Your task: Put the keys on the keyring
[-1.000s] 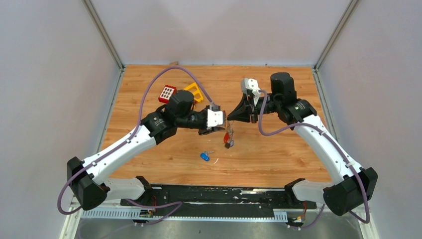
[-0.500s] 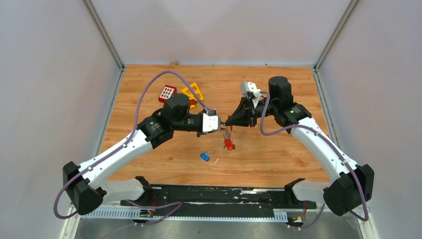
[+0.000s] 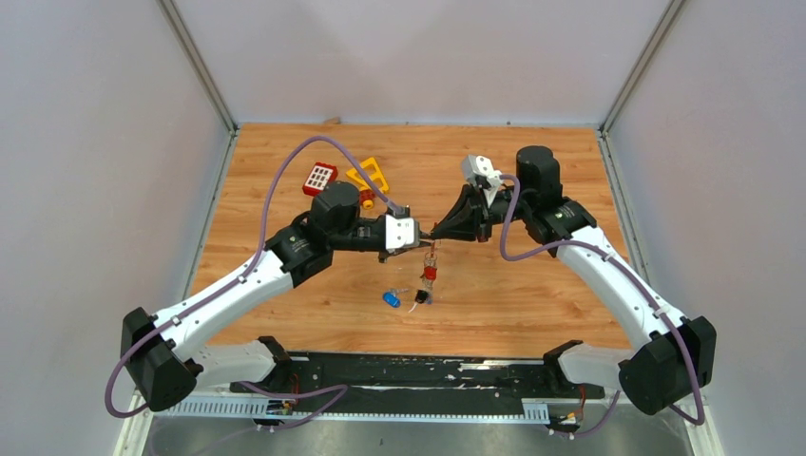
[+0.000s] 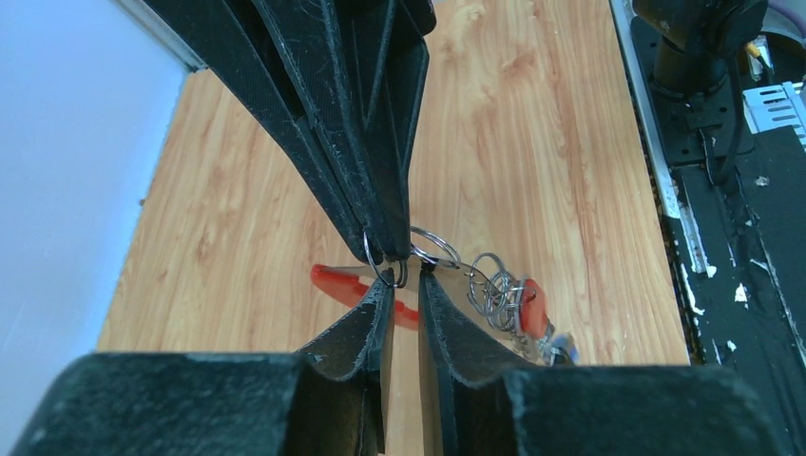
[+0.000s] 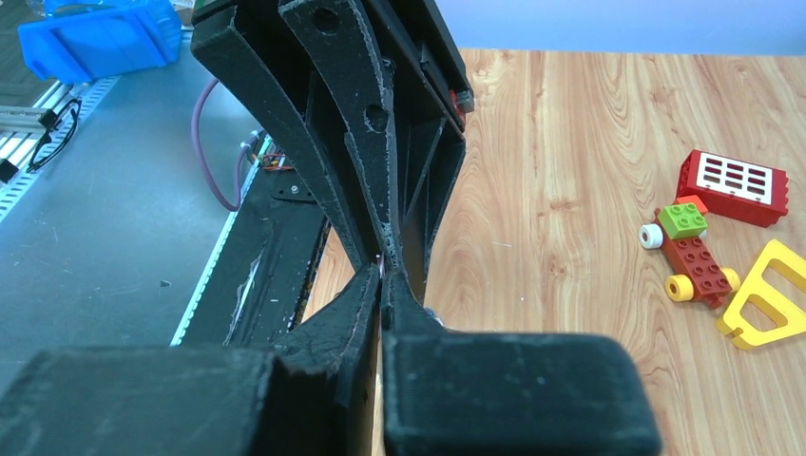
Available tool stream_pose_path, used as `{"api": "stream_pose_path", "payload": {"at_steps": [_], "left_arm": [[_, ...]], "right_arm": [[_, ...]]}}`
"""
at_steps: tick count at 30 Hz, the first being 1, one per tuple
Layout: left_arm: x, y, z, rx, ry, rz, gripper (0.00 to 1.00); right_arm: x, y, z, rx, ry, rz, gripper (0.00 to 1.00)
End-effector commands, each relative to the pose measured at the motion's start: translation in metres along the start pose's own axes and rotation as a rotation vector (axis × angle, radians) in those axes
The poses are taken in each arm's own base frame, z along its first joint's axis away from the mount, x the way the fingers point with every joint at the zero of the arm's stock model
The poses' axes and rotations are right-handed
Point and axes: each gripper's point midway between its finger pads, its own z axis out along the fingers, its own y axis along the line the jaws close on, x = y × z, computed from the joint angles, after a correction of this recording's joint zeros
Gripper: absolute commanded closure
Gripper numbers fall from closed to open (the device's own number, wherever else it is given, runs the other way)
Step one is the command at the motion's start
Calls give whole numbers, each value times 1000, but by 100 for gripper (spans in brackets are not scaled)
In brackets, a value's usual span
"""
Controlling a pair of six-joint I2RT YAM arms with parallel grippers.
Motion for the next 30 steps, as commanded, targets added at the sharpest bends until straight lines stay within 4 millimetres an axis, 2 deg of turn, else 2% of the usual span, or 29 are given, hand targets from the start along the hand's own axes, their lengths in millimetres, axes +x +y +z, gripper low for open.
{"api": "stream_pose_path", "payload": {"at_steps": [1, 11, 19, 25, 30], "left_arm": [[-22, 5, -6, -30, -74, 10, 79], [-26, 10, -1, -38, -97, -26, 83], [-25, 10, 2, -34, -104, -43, 100], [-25, 13, 2, -52, -99, -65, 100], [-26, 16, 2, -67, -100, -75, 95]], "right_arm": [[-11, 6, 0, -26, -23, -81, 100], [-9, 6, 1, -26, -19, -77, 100], [-4, 3, 1, -17, -12, -73, 100], [-1, 1, 1, -6, -5, -71, 100], [-2, -1, 1, 1, -3, -71, 100]]}}
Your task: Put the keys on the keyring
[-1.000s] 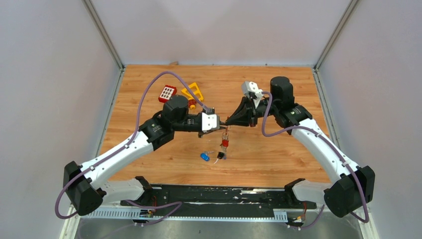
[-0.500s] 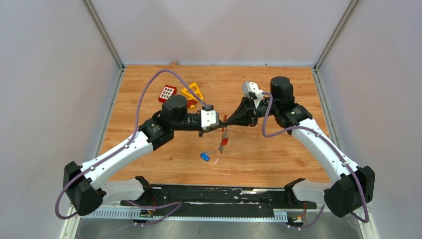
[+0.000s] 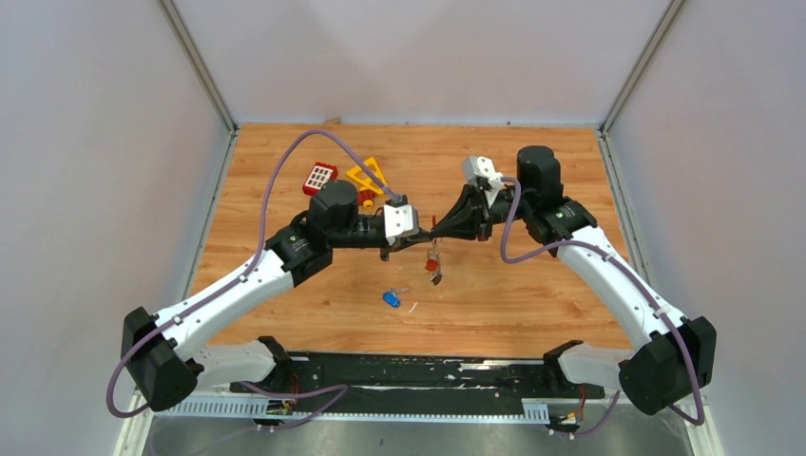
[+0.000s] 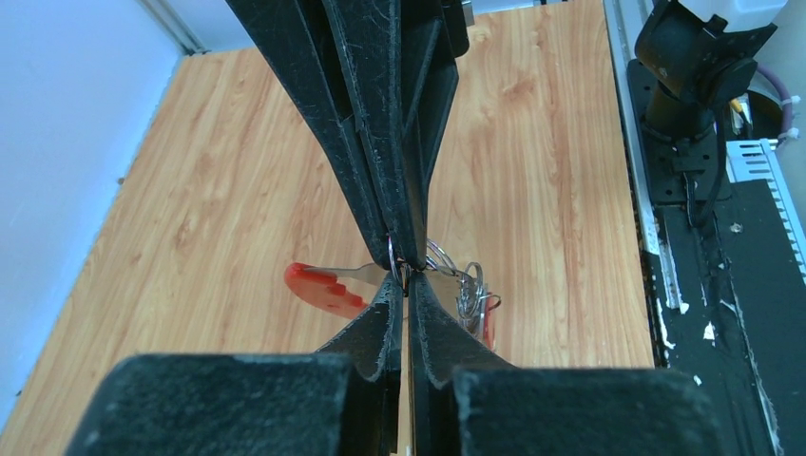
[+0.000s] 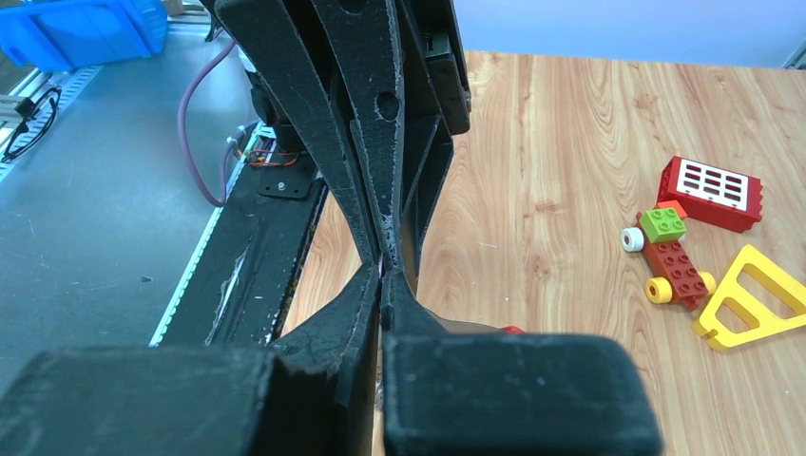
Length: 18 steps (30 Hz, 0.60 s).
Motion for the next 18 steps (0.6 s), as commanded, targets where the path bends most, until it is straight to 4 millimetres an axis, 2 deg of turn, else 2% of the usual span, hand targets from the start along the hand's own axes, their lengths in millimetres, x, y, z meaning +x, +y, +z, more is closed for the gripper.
{"api": "stream_pose_path", "payload": {"at_steps": [1, 18], "left_arm": [[-22, 9, 3, -26, -73, 38, 95], [-19, 11, 2, -43, -63, 28, 87]], "right_arm": [[-2, 1, 1, -1, -4, -30, 100], [3, -1, 1, 7, 10, -28, 100]]}}
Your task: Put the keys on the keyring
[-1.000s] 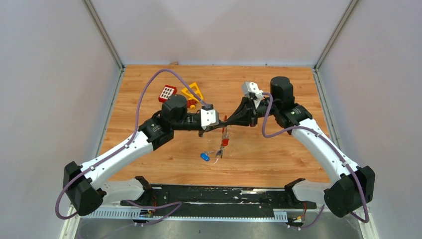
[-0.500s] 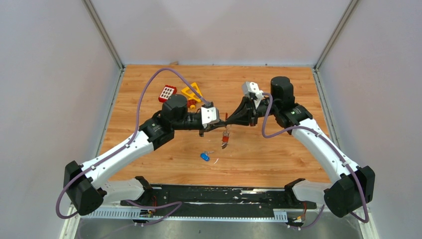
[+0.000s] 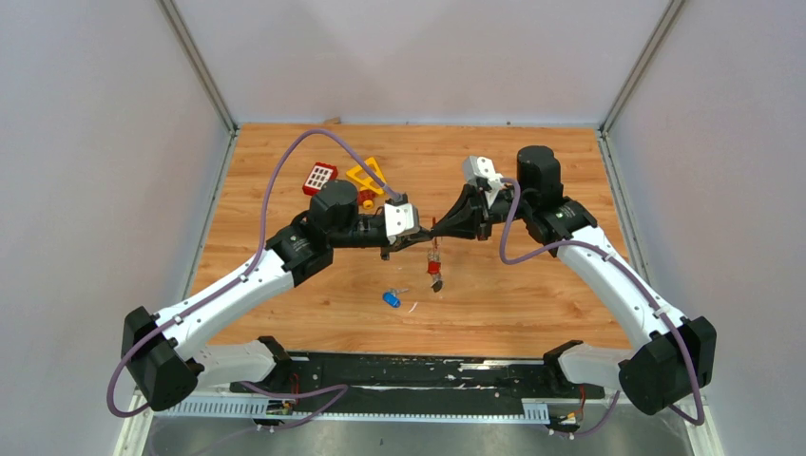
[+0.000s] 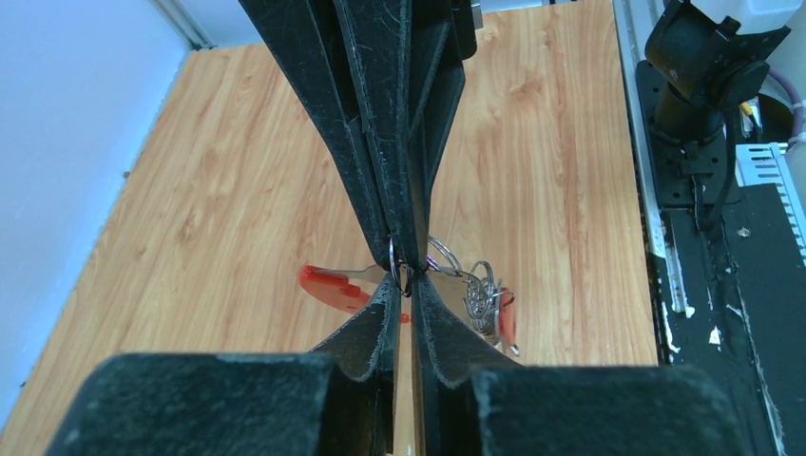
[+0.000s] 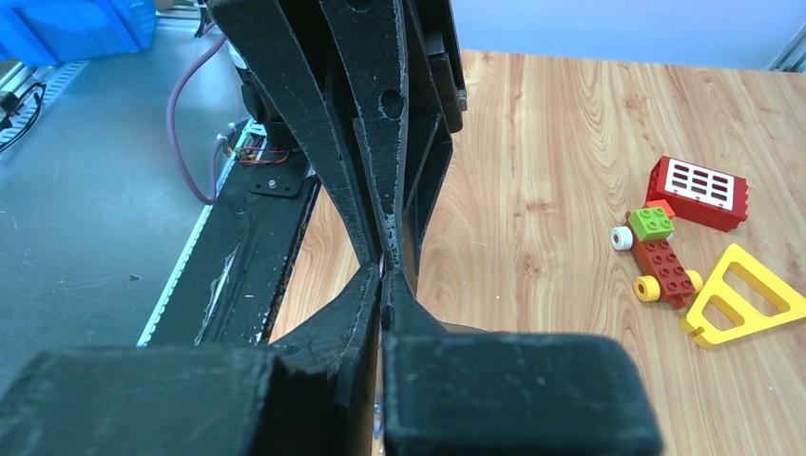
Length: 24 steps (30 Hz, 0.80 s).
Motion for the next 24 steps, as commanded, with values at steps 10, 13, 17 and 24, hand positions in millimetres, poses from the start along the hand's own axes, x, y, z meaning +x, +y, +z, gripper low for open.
{"api": "stream_pose_path", "payload": {"at_steps": [10, 13, 17, 24], "left_arm": [[-18, 8, 1, -38, -61, 32, 83], [-19, 9, 0, -43, -62, 33, 82], [-19, 8, -1, -42, -63, 34, 80], [-19, 8, 3, -28, -79, 37, 90]], "right_arm": [[5, 1, 1, -5, 13, -11, 100], [7, 1, 1, -5, 17, -8, 100], [8, 1, 1, -5, 21, -8, 100], [8, 0, 1, -6, 21, -5, 100]]}}
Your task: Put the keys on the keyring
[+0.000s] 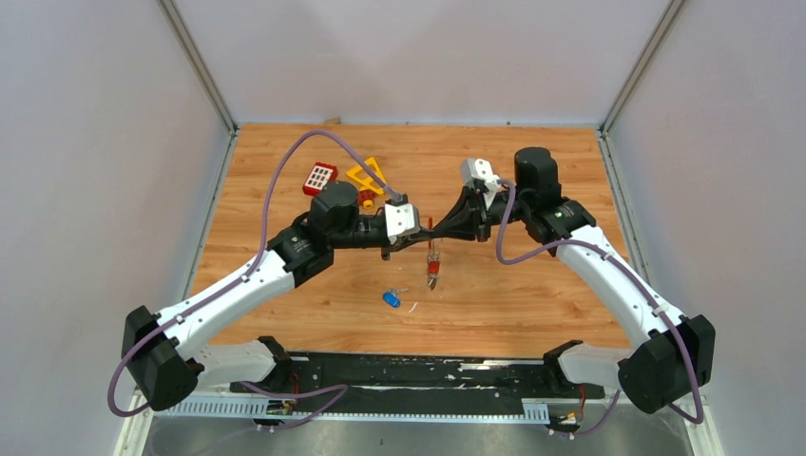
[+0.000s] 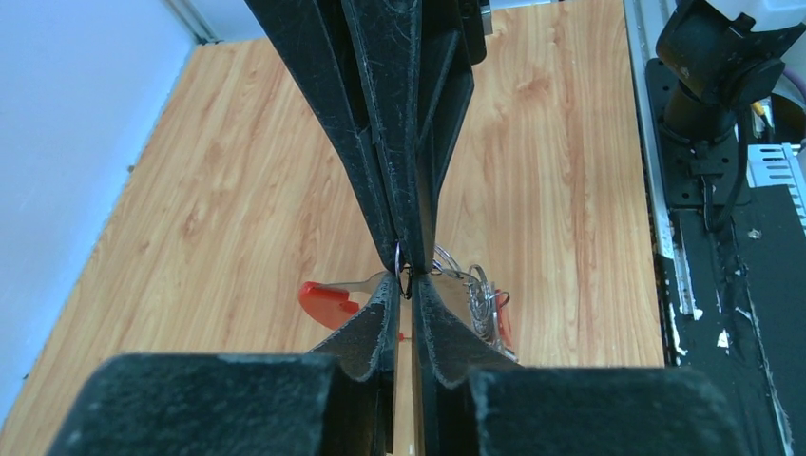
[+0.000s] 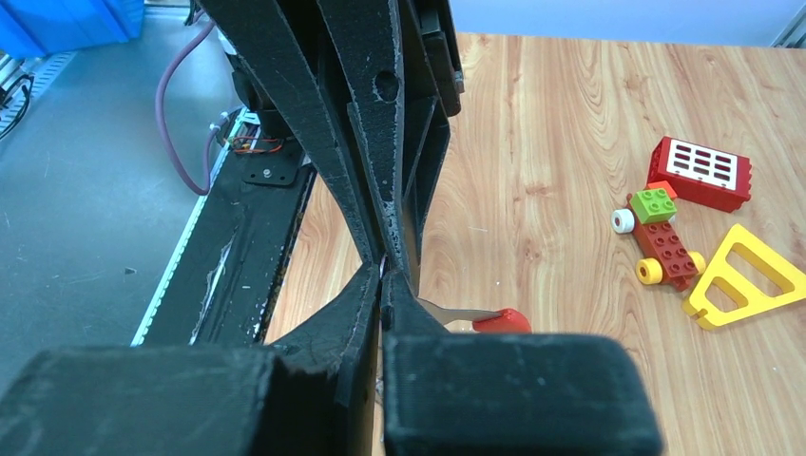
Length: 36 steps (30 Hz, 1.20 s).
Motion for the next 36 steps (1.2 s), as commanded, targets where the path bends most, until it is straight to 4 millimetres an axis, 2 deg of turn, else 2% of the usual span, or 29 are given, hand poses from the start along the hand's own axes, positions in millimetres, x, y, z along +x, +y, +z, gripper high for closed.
{"api": "stream_pose_path", "payload": {"at_steps": [1, 2, 5, 12, 14, 22, 28, 36], "left_arm": [[-23, 5, 3, -8, -83, 38, 93], [-23, 5, 3, -6, -82, 36, 99], [-24, 5, 2, -5, -77, 40, 100], [3, 16, -13, -66, 121, 60, 100], [11, 18, -18, -63, 202, 64, 100], [26, 22, -32, -49, 421, -21, 100], [19, 10, -31, 2, 392, -71, 100], [6, -7, -29, 70, 338, -140, 100]], "right_arm": [[-1, 3, 2, -22, -5, -15, 100], [-1, 3, 2, -21, -4, -14, 100], [1, 1, 1, -8, 5, -18, 98], [0, -8, -7, 88, 68, -66, 62], [0, -8, -10, 111, 80, -91, 57], [-5, 2, 1, 82, 80, -133, 60], [-10, 2, 11, 79, 63, -148, 64], [-3, 0, 16, 83, 48, -124, 62]]}}
